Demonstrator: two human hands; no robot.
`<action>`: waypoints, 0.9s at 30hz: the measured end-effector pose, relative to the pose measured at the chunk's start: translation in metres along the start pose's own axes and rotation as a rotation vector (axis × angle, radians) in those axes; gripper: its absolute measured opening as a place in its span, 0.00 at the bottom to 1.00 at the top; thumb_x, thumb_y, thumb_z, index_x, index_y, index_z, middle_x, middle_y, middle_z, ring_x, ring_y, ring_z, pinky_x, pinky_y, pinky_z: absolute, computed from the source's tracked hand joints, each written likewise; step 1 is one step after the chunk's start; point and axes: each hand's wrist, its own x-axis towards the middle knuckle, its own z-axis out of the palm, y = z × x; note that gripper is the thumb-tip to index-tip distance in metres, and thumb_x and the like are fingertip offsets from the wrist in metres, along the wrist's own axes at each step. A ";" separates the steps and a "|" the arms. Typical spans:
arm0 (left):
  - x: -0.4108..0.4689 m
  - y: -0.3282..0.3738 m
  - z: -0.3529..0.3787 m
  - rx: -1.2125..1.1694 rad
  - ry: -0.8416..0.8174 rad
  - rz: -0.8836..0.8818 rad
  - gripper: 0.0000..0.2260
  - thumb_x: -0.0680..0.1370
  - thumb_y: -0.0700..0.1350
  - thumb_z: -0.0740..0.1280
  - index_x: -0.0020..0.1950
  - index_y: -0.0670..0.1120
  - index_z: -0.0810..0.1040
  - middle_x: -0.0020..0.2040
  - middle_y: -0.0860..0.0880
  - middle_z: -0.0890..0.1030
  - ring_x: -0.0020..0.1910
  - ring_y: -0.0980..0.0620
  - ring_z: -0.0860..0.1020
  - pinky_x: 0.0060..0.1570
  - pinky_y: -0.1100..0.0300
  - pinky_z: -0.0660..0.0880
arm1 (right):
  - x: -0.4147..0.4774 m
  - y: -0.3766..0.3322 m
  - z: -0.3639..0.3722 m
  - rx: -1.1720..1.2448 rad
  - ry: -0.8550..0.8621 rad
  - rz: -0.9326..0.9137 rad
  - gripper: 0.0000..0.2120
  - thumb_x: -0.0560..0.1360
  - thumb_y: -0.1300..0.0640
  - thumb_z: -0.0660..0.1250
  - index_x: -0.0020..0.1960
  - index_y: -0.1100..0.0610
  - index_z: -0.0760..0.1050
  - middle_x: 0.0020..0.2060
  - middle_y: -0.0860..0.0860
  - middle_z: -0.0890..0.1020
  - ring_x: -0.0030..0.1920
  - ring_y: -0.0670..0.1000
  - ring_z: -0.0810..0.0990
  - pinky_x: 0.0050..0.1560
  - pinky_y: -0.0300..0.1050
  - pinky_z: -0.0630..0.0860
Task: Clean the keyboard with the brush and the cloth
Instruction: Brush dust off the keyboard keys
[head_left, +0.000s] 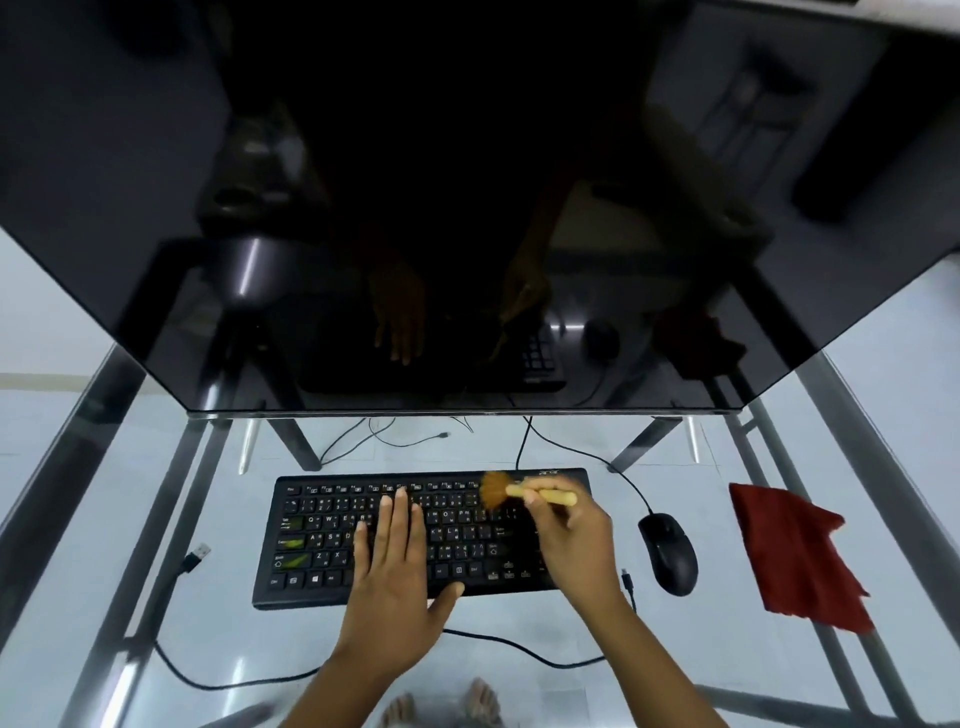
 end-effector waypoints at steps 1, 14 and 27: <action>-0.001 0.003 0.002 -0.002 0.012 -0.007 0.40 0.75 0.67 0.55 0.75 0.37 0.59 0.78 0.39 0.54 0.77 0.42 0.50 0.71 0.44 0.45 | 0.000 0.001 -0.003 0.052 -0.043 0.035 0.09 0.76 0.59 0.69 0.45 0.45 0.82 0.43 0.45 0.84 0.47 0.46 0.83 0.52 0.43 0.79; 0.028 0.047 0.006 0.029 -0.065 0.106 0.45 0.74 0.73 0.50 0.76 0.38 0.56 0.78 0.41 0.54 0.77 0.44 0.51 0.70 0.42 0.50 | 0.016 0.013 -0.047 -0.092 -0.032 0.107 0.08 0.77 0.60 0.66 0.44 0.48 0.78 0.39 0.43 0.84 0.41 0.46 0.83 0.46 0.42 0.79; 0.031 0.045 0.012 0.035 -0.067 0.101 0.47 0.72 0.75 0.50 0.76 0.39 0.56 0.78 0.43 0.54 0.77 0.46 0.49 0.70 0.45 0.47 | 0.010 0.015 -0.068 -0.107 -0.227 0.097 0.06 0.78 0.61 0.64 0.44 0.54 0.77 0.38 0.48 0.85 0.40 0.46 0.83 0.47 0.41 0.81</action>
